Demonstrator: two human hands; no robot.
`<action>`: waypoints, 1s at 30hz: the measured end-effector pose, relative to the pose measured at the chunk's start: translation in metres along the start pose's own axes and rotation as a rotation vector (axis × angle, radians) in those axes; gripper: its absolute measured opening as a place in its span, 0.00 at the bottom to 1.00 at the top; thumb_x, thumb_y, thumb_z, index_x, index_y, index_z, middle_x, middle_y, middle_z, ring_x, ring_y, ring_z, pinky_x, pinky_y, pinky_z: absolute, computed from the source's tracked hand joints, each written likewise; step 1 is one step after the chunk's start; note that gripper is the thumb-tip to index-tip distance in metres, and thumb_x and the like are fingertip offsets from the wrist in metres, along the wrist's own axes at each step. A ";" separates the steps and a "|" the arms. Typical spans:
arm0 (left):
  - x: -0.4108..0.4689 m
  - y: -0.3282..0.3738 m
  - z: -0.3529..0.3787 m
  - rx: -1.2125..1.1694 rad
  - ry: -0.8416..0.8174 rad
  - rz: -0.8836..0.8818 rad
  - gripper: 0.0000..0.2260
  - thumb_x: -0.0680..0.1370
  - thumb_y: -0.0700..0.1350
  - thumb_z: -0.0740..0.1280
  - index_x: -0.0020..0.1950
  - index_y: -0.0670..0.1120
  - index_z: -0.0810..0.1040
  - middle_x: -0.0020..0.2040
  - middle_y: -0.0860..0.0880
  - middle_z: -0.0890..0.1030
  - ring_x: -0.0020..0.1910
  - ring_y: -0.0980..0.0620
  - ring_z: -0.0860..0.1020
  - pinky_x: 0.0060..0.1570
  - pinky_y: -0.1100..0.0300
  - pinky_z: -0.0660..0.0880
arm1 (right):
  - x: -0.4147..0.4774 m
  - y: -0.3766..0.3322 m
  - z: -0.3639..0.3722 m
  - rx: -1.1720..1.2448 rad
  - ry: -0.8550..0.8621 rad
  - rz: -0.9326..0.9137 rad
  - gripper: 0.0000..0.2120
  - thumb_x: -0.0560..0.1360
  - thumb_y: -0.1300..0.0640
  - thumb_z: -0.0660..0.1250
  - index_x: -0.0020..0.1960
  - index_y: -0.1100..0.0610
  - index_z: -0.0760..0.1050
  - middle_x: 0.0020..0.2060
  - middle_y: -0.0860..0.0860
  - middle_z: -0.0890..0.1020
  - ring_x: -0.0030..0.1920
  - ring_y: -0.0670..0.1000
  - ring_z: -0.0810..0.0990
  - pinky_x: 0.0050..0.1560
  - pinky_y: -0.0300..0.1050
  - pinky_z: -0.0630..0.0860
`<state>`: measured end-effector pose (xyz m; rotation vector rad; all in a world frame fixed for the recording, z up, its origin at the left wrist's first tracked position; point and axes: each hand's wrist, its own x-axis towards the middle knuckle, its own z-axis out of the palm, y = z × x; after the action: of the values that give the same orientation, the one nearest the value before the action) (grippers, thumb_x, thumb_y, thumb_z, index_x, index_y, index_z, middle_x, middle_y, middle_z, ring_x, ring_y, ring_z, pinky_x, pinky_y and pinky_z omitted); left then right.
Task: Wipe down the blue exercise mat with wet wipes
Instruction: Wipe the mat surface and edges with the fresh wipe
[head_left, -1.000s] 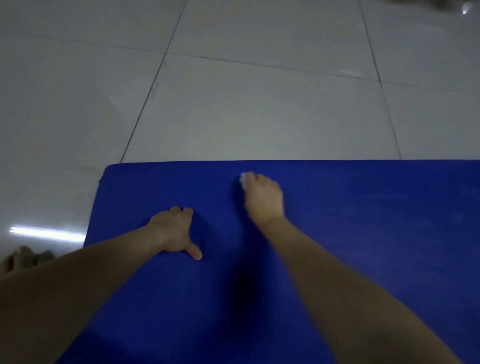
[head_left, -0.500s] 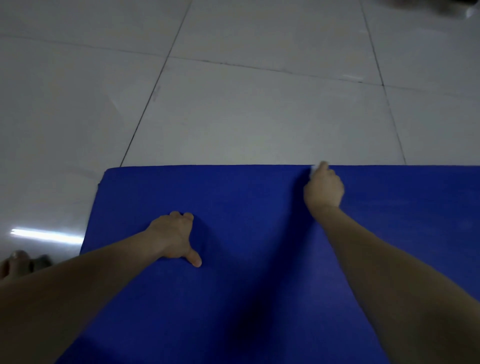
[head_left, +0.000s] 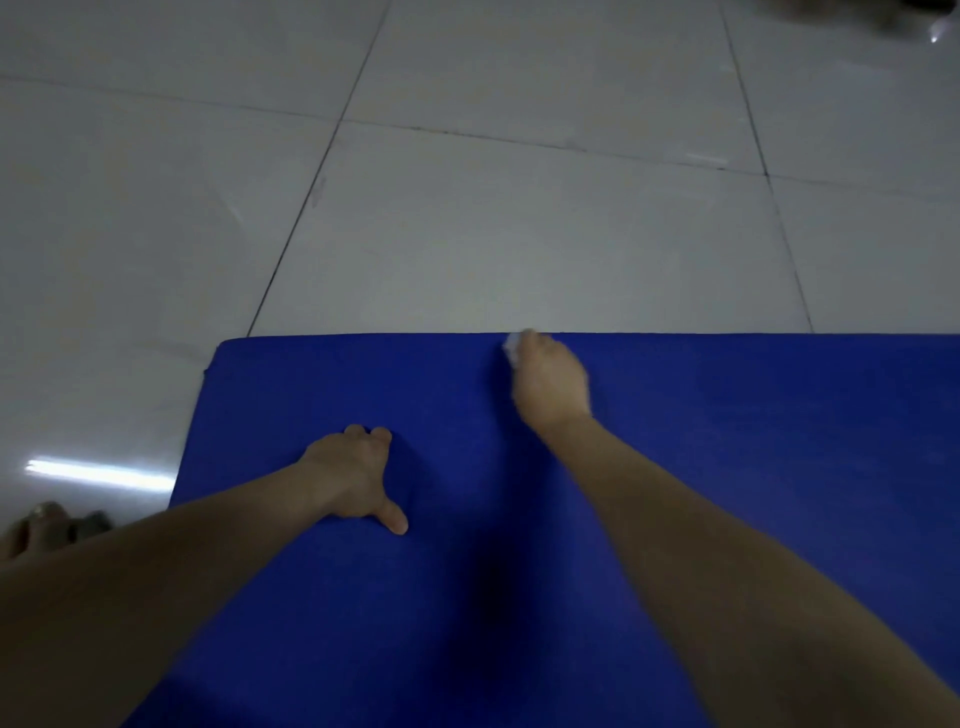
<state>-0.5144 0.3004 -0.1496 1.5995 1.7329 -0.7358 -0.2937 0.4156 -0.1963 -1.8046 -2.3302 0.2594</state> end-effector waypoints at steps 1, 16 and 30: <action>0.000 -0.001 0.000 -0.006 0.001 0.003 0.54 0.64 0.69 0.77 0.79 0.46 0.56 0.74 0.45 0.66 0.67 0.45 0.72 0.62 0.51 0.77 | 0.002 0.027 -0.006 -0.023 0.008 0.099 0.05 0.81 0.60 0.59 0.55 0.59 0.72 0.47 0.57 0.80 0.44 0.59 0.79 0.38 0.48 0.71; 0.000 -0.006 0.002 -0.004 0.048 0.037 0.49 0.64 0.70 0.77 0.75 0.46 0.62 0.67 0.47 0.71 0.61 0.47 0.75 0.58 0.52 0.78 | 0.005 -0.047 0.018 0.224 -0.070 0.045 0.02 0.81 0.63 0.63 0.50 0.60 0.74 0.41 0.50 0.71 0.36 0.50 0.71 0.34 0.42 0.66; 0.077 0.058 -0.068 -0.314 0.671 0.323 0.04 0.79 0.42 0.67 0.51 0.42 0.79 0.49 0.51 0.73 0.49 0.48 0.76 0.45 0.56 0.72 | -0.039 0.004 -0.010 0.486 -0.201 0.141 0.10 0.78 0.47 0.65 0.43 0.52 0.73 0.35 0.45 0.78 0.36 0.47 0.76 0.35 0.46 0.72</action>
<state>-0.4661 0.4066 -0.1652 1.9531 1.8302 0.2594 -0.2782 0.3786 -0.1888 -1.7496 -2.0145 0.9737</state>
